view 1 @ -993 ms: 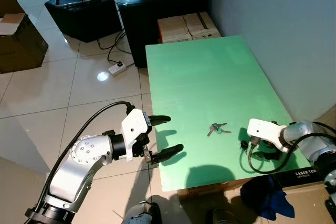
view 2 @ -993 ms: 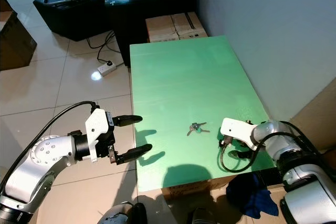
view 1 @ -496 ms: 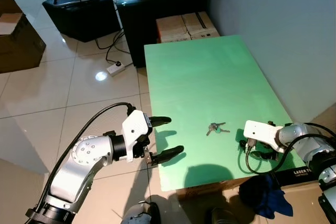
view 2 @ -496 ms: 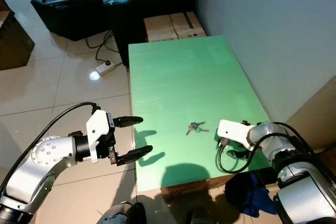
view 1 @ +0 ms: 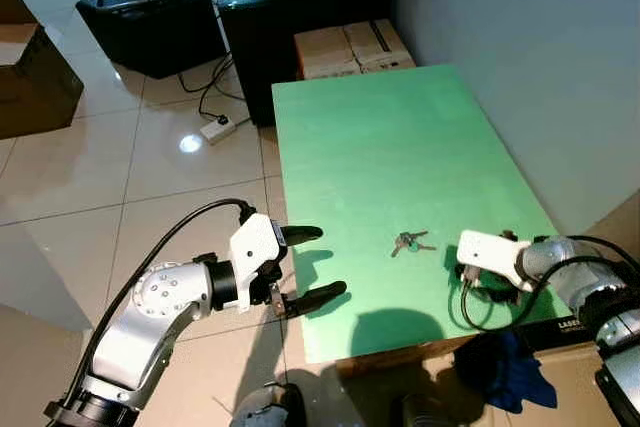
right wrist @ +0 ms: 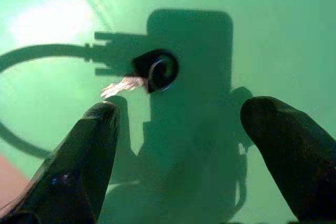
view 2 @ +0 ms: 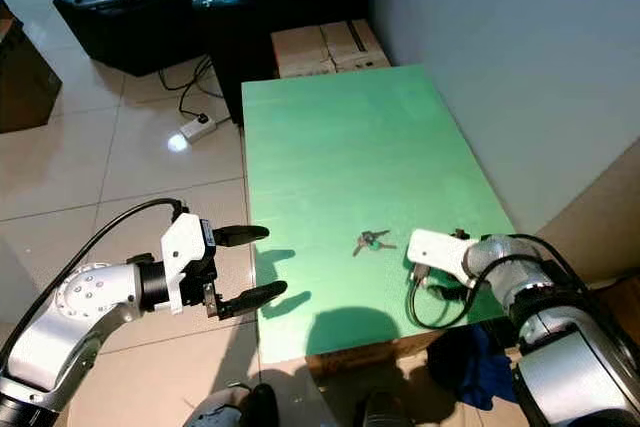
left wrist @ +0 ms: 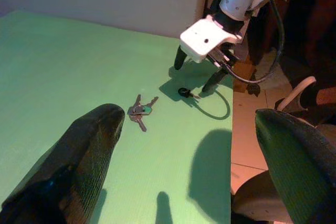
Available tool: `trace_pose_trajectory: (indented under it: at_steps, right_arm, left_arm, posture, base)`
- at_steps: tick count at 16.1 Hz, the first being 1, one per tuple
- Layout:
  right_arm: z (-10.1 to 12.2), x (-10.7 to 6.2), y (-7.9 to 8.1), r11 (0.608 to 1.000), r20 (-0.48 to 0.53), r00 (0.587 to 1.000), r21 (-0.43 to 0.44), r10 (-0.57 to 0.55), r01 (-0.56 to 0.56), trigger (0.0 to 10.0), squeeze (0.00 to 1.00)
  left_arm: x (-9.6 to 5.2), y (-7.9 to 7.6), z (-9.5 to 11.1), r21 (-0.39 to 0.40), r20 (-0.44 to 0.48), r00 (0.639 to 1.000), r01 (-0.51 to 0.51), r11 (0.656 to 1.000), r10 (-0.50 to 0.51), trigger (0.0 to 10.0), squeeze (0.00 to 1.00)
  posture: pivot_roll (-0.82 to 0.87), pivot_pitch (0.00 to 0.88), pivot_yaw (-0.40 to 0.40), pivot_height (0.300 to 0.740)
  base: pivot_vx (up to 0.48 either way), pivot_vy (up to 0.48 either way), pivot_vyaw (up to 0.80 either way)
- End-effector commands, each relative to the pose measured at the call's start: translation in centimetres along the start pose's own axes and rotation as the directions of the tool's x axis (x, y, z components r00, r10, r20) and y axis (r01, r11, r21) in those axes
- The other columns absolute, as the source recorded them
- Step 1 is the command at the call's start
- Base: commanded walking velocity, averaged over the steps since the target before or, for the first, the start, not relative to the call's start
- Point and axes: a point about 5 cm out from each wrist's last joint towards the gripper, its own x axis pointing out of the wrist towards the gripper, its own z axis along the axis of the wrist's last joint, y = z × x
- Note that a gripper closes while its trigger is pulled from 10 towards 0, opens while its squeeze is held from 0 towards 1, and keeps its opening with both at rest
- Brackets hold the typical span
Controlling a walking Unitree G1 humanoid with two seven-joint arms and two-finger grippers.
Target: Hang keys on a hook
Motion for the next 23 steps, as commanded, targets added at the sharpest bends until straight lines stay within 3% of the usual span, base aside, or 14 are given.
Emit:
trace_pose_trajectory:
  at_steps: [1,4,5,10,15,18,20,22,23]
  right_arm:
    - [0.3,0.0,-0.2,1.000,0.017,1.000,0.004,-0.015,0.015,4.5,0.00]
    - [0.3,0.1,-0.2,1.000,0.019,1.000,0.006,-0.023,0.023,3.5,0.00]
    - [0.1,0.0,-0.1,1.000,0.018,0.999,0.008,-0.027,0.027,2.1,0.00]
    - [0.1,0.1,-0.1,0.999,0.033,0.999,0.039,-0.026,0.025,2.0,0.00]
    - [0.5,0.1,-0.2,0.998,0.068,0.997,0.055,-0.042,0.039,3.3,0.00]
    - [0.7,0.2,0.0,0.998,0.085,0.996,0.060,-0.039,0.034,5.5,0.00]
    - [0.9,0.3,0.2,0.997,0.111,0.993,0.074,-0.032,0.024,5.5,0.00]
    - [0.8,0.4,0.3,0.996,0.116,0.993,0.082,-0.028,0.018,4.1,0.00]
    - [0.8,0.3,0.3,0.996,0.116,0.993,0.084,-0.026,0.016,1.9,0.00]
  left_arm:
    - [-0.4,-0.2,0.1,0.017,-0.016,1.000,0.006,1.000,-0.006,10.0,0.00]
    - [-0.2,-0.1,0.5,0.019,-0.011,1.000,0.013,1.000,-0.012,10.0,0.00]
    - [-0.1,-0.2,0.7,0.021,-0.009,1.000,0.015,1.000,-0.015,10.0,0.00]
    - [0.1,-0.5,1.7,0.023,0.000,1.000,0.023,0.999,-0.023,10.0,0.00]
    - [0.0,-0.4,2.1,0.027,-0.003,1.000,0.018,0.999,-0.018,10.0,0.00]
    - [-0.1,-0.4,2.2,0.025,-0.008,1.000,0.018,1.000,-0.017,10.0,0.00]
    - [-0.1,-0.4,2.3,0.025,-0.011,1.000,0.017,1.000,-0.017,10.0,0.00]
    - [-0.2,-0.3,2.3,0.026,-0.015,1.000,0.016,1.000,-0.015,10.0,0.00]
    - [-0.2,-0.2,2.3,0.028,-0.018,1.000,0.015,1.000,-0.014,10.0,0.00]
  posture:
    - [0.00,0.186,0.092,0.740]
    - [0.00,0.190,0.096,0.740]
    - [0.00,0.193,0.095,0.740]
    - [0.00,0.200,0.097,0.740]
    - [0.00,0.200,0.096,0.740]
    - [0.01,0.199,0.097,0.740]
    - [0.02,0.198,0.098,0.740]
    - [0.02,0.197,0.099,0.740]
    - [0.02,0.195,0.102,0.740]
  base:
    - [0.000,0.000,0.00]
    - [0.000,0.000,0.00]
    - [0.000,0.000,0.00]
    - [0.000,0.000,0.00]
    - [0.000,0.000,0.00]
    - [0.000,0.000,0.00]
    - [0.000,0.000,0.00]
    - [0.000,0.000,0.00]
    - [0.000,0.000,0.00]
